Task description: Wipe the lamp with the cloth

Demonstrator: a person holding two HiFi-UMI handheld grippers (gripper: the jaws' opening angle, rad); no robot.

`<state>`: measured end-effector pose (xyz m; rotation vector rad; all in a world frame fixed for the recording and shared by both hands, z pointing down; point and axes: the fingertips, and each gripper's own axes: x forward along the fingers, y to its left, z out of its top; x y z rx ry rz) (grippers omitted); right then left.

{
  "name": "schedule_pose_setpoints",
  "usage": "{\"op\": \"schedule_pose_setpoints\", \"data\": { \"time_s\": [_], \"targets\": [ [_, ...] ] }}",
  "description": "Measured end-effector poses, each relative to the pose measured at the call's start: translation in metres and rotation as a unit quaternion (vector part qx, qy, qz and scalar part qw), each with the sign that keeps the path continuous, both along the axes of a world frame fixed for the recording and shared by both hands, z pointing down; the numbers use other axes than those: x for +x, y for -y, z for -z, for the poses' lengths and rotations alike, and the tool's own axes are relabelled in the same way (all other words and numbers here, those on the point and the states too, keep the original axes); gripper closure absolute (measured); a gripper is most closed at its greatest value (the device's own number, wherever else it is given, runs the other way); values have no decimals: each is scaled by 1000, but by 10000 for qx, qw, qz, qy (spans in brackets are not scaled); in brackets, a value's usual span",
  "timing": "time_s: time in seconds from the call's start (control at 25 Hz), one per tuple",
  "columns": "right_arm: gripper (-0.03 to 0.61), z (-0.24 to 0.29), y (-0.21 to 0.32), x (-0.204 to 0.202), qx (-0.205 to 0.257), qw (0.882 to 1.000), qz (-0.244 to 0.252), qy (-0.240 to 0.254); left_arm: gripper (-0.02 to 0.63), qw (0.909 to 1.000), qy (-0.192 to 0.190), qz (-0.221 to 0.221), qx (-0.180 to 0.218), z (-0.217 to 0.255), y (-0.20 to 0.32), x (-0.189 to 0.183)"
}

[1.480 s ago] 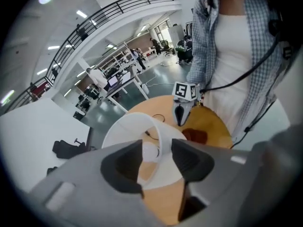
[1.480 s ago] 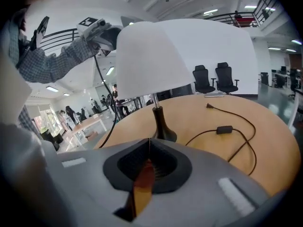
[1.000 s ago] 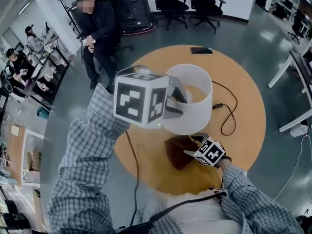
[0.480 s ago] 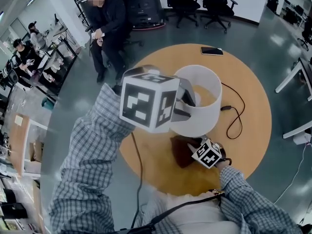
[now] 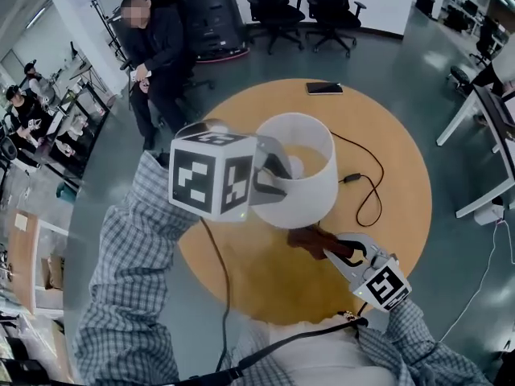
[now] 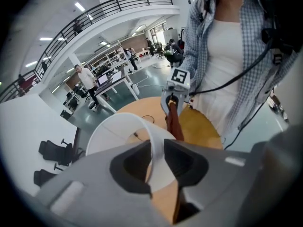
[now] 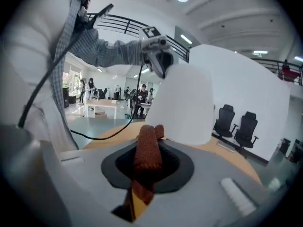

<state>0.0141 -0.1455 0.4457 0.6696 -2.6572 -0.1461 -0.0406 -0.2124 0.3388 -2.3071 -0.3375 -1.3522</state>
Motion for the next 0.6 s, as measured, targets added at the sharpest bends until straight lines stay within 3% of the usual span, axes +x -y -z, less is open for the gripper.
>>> {"op": "schedule_pose_setpoints", "data": {
  "time_s": [0.16, 0.32, 0.6],
  "targets": [
    [535, 74, -5, 15, 833, 9964, 29, 180, 538, 9997, 225, -14, -134, 1, -2, -1],
    [535, 120, 12, 26, 838, 9929, -473, 697, 555, 9984, 379, 44, -412, 1, 1, 3],
    [535, 157, 41, 11, 1129, 9901, -289, 785, 563, 9942, 560, 193, -900, 5, 2, 0]
  ]
}}
